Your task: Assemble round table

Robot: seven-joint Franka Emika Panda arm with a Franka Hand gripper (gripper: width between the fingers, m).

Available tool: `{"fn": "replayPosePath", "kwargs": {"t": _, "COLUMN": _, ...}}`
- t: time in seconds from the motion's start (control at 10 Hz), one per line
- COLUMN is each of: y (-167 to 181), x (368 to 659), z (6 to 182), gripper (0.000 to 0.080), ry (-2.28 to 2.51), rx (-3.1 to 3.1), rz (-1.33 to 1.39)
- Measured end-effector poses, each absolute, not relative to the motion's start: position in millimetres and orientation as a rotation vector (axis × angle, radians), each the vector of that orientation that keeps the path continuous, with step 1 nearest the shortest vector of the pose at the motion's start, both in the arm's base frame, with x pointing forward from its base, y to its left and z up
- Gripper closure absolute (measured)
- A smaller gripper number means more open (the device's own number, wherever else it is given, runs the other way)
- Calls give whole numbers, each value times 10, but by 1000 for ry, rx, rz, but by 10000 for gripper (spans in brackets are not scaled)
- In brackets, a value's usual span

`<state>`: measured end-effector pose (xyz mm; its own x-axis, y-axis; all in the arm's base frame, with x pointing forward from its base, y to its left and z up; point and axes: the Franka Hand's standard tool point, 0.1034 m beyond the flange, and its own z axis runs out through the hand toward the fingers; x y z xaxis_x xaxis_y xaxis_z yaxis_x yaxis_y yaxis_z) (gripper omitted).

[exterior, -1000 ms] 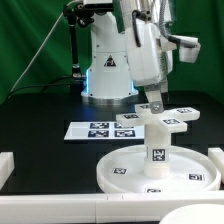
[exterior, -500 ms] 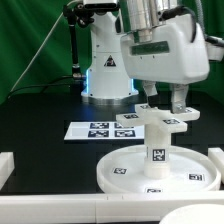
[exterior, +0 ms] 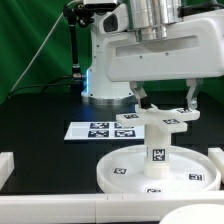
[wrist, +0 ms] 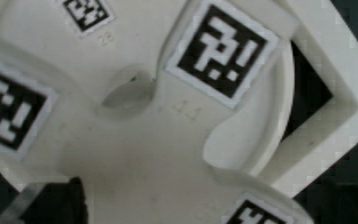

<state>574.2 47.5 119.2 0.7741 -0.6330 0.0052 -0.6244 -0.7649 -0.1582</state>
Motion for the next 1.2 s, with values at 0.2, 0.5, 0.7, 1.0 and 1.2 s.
{"fn": "replayPosePath", "kwargs": {"t": 0.2, "y": 506, "x": 5740, "z": 1214, "gripper": 151, "ry": 680, "rx": -2939, "rz": -112}}
{"fn": "replayPosePath", "kwargs": {"t": 0.5, "y": 528, "x": 5742, "z": 1250, "gripper": 151, "ry": 380, "rx": -3002, "rz": -132}}
{"fn": "replayPosePath", "kwargs": {"t": 0.7, "y": 511, "x": 5743, "z": 1248, "gripper": 151, "ry": 223, "rx": -3023, "rz": -141}}
{"fn": "replayPosePath", "kwargs": {"t": 1.0, "y": 426, "x": 5733, "z": 1239, "gripper": 151, "ry": -425, "rx": -3035, "rz": -154}}
{"fn": "replayPosePath", "kwargs": {"t": 1.2, "y": 384, "x": 5710, "z": 1204, "gripper": 151, "ry": -777, "rx": -2971, "rz": -138}}
